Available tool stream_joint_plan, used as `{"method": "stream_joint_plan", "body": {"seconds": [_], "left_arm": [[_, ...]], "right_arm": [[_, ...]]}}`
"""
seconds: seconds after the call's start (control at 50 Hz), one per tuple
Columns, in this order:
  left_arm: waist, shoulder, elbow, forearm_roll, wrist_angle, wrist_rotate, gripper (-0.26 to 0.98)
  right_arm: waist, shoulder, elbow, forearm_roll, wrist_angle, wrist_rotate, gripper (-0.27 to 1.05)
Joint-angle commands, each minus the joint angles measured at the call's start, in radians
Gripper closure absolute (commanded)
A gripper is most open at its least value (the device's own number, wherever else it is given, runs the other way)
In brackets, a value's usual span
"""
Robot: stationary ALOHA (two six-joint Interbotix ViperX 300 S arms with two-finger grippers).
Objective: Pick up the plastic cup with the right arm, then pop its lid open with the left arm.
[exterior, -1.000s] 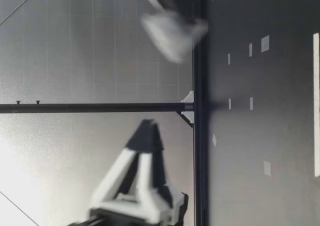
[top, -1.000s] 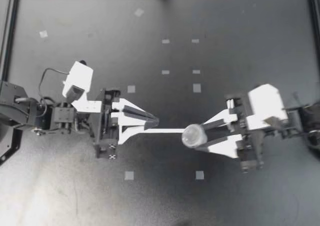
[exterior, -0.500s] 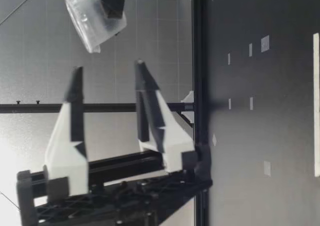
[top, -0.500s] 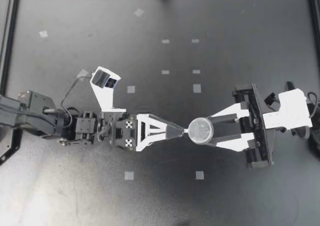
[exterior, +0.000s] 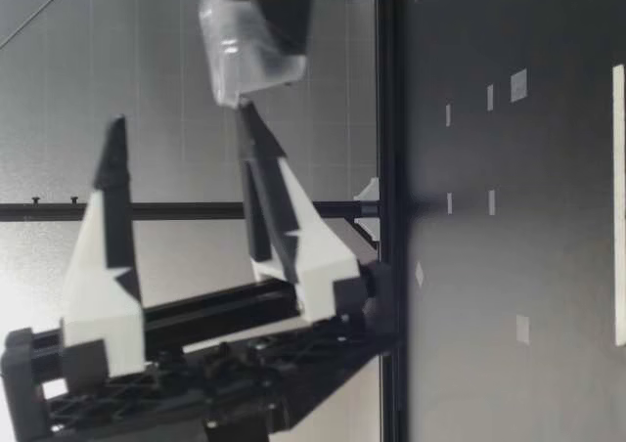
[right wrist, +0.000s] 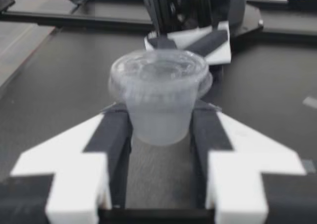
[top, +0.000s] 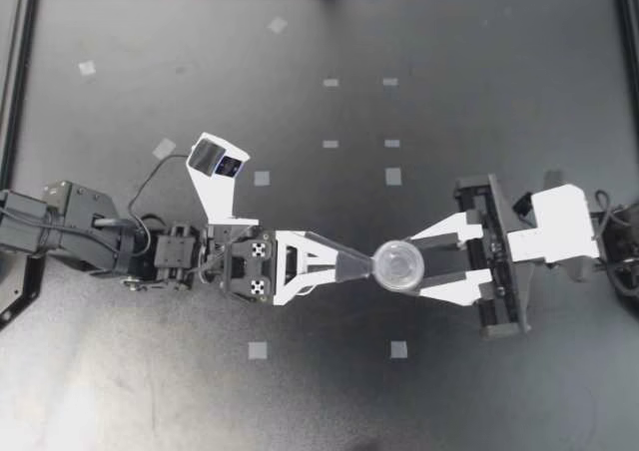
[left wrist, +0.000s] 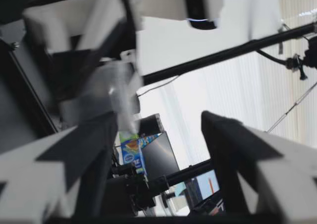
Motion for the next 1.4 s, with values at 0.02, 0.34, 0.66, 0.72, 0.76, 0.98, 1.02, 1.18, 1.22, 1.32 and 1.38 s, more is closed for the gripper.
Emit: {"method": "stream_joint_plan", "body": {"seconds": [0.02,0.34,0.66,0.72,0.76,0.98,1.02,1.18,1.22,1.32,1.38], "left_arm": [[-0.003,-0.026,-0.026,0.014,-0.011,0.011,0.11],[-0.003,-0.087,0.029,0.014,-0.011,0.160,0.11],[-0.003,-0.181,0.120,0.012,0.153,0.641,0.11],[-0.003,-0.192,0.120,0.014,0.216,0.747,0.11],[-0.002,-0.193,0.117,0.014,0.259,0.828,0.11],[-0.003,-0.195,0.107,0.005,0.324,1.077,0.11],[-0.003,-0.195,0.107,0.003,0.318,1.078,0.11],[-0.003,-0.195,0.115,0.005,0.314,1.078,0.11],[-0.003,-0.195,0.115,0.005,0.314,1.078,0.11],[-0.003,-0.195,0.115,0.005,0.313,1.078,0.11],[-0.003,-0.193,0.112,0.003,0.313,1.078,0.11]], "right_arm": [[-0.006,0.028,-0.008,0.018,-0.006,0.023,0.42],[-0.002,0.040,0.046,0.014,-0.006,0.141,0.42],[0.018,-0.123,0.044,-0.015,0.130,0.443,0.42],[0.018,-0.156,0.041,-0.051,0.155,0.459,0.42],[0.018,-0.184,0.041,-0.067,0.160,0.460,0.42],[0.018,-0.239,0.052,-0.072,0.104,0.443,0.42],[0.018,-0.235,0.054,-0.072,0.097,0.436,0.42],[0.018,-0.213,0.057,-0.074,0.092,0.422,0.42],[0.018,-0.207,0.057,-0.074,0.092,0.420,0.42],[0.018,-0.193,0.052,-0.075,0.092,0.420,0.42],[0.018,-0.189,0.052,-0.075,0.091,0.420,0.42]]}}
